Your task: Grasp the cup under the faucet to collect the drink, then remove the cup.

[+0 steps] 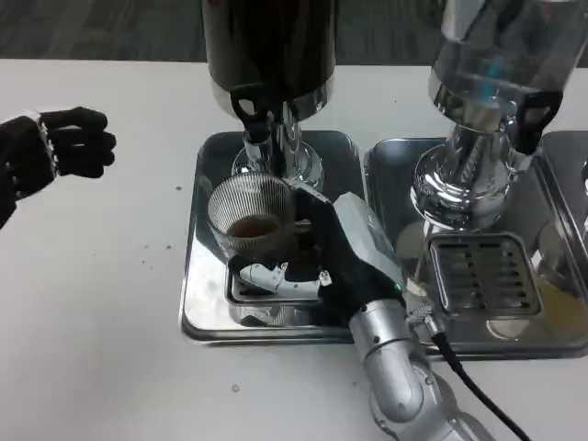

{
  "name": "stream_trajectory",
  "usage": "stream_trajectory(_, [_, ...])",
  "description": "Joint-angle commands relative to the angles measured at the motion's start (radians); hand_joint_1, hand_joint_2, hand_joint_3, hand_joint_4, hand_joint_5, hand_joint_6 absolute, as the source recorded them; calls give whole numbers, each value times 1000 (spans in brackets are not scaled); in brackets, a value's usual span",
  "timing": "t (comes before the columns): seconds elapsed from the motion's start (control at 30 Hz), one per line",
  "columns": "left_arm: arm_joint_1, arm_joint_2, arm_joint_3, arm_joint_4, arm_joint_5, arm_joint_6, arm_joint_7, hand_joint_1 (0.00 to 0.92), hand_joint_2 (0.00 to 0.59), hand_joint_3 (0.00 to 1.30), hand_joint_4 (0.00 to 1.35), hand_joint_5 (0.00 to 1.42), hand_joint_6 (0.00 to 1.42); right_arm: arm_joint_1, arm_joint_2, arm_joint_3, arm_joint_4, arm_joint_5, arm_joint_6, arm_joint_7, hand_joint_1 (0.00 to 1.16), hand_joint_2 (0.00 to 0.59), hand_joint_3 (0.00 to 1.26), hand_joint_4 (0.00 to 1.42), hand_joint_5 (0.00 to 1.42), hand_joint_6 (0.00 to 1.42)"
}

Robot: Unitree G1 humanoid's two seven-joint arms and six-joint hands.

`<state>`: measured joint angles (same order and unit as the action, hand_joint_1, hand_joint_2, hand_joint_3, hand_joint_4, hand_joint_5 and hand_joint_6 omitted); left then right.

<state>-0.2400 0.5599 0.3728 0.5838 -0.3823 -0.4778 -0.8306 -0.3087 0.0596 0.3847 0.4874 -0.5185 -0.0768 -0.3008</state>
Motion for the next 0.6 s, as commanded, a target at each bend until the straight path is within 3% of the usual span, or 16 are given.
stream_trajectory(0.03, [10,11,0,13,8,13,5,0,98,435,420,420,426,9,17,13,30,-5,-34,-40,848,206,330,340,348,526])
stream_trajectory(0.6, [17,7,-8,21,13,14,2,0,106,427,438,448,442,9,39,24,155,-6,-186,-237,889,204,482,549,583,783])
